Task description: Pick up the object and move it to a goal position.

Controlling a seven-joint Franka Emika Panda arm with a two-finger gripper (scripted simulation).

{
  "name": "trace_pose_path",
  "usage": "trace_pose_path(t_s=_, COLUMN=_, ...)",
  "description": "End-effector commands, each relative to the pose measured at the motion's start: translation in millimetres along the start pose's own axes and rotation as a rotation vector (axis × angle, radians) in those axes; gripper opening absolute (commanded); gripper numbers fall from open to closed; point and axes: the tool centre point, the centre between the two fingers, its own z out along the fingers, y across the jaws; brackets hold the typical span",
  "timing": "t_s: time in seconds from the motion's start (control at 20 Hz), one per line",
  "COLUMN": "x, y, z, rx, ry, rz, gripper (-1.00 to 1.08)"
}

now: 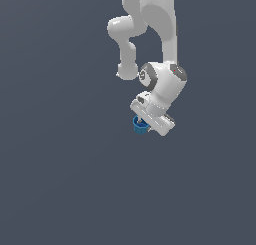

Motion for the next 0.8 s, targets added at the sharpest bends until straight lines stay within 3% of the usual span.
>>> trace_pose_path(t_s=0.0, x=-5.2, y=-1.4, z=0.5, rx=-0.003, ry=0.015, rz=0.037, gripper=0.28)
trace_pose_path(t_s=0.75, x=-28.0, y=-6.7, z=1.7, rx=-0.001, ry=0.078, rz=0.194, gripper=0.28)
